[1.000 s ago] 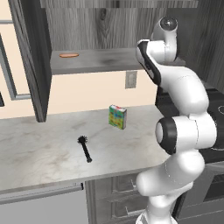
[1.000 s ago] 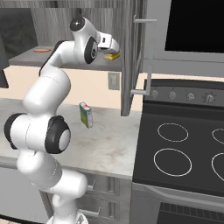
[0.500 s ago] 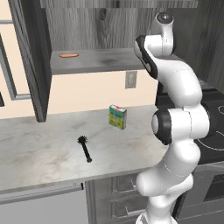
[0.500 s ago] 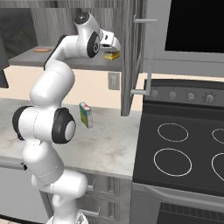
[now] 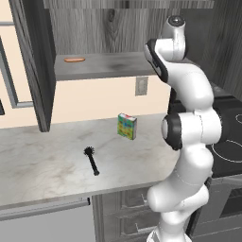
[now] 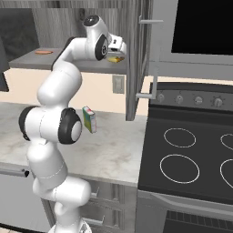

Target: Pick the dish brush and sponge from the cabinet and place them on the counter.

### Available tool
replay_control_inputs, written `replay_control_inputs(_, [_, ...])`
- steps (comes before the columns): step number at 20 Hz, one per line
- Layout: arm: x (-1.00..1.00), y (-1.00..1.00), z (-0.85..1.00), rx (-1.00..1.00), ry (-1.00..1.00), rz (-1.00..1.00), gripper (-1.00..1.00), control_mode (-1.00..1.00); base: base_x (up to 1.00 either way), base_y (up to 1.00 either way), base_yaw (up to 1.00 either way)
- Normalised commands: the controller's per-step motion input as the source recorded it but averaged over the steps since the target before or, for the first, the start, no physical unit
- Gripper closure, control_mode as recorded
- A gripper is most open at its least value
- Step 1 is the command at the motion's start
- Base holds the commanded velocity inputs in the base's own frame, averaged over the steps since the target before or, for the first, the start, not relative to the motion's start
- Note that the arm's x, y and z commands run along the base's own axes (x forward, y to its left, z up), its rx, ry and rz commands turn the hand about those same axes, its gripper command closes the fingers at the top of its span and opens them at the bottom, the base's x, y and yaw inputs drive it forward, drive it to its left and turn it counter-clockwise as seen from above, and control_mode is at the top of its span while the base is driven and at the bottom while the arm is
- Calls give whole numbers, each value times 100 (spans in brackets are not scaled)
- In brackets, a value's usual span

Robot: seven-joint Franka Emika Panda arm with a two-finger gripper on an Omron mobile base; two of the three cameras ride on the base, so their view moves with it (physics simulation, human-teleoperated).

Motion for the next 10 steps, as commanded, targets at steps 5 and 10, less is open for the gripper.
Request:
replay_control_inputs(5, [21, -9, -13, 0, 3, 0, -100, -100, 0, 0, 0])
replay_control_inputs(10, [24, -5, -4, 0, 1, 0, -100, -100, 0, 0, 0])
